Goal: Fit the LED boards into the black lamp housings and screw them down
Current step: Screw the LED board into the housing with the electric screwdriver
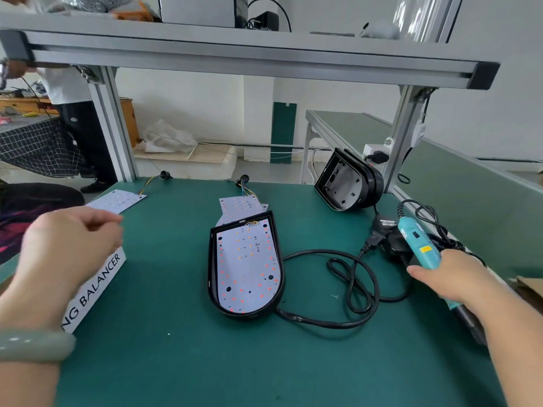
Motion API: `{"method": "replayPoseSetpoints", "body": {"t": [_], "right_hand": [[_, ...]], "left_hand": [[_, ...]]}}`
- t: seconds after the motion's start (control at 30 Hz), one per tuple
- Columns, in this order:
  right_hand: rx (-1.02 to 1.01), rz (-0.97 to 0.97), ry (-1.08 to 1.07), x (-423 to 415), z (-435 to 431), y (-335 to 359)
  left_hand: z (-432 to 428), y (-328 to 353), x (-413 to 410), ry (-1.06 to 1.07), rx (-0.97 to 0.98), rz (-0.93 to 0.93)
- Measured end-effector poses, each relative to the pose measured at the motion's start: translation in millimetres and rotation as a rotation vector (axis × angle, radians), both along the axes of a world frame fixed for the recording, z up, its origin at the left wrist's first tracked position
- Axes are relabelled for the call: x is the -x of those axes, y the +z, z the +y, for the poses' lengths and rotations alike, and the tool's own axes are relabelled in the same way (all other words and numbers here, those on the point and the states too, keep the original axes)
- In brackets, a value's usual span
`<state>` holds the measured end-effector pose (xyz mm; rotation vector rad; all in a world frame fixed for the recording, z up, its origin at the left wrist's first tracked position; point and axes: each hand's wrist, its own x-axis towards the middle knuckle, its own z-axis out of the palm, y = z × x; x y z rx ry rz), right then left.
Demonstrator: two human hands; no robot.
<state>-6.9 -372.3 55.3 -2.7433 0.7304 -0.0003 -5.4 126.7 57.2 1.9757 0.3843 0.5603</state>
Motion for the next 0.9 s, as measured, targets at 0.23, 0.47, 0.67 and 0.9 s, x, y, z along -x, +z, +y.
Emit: {"method": "replayPoseSetpoints", "body": {"t": [0.23,0.47,0.67,0.9], "right_hand": [[-1.346,-0.436,-0.084,6,22,37],[-2.281,-1.022,0.244,-2,117,55],[-2.194,-0.985,0.085,-2,148,20],[-2.133,-1.117,0.029,3,146,19]], "left_hand": [[-99,22,-3,-0.271,0.214,-0.047],[-156,15,-1,-0.501,0.292,-0.047],[-166,4,17,-0.480,0.291,-0.009],[-176,3,30,-0.493,0.302,0.086]]}}
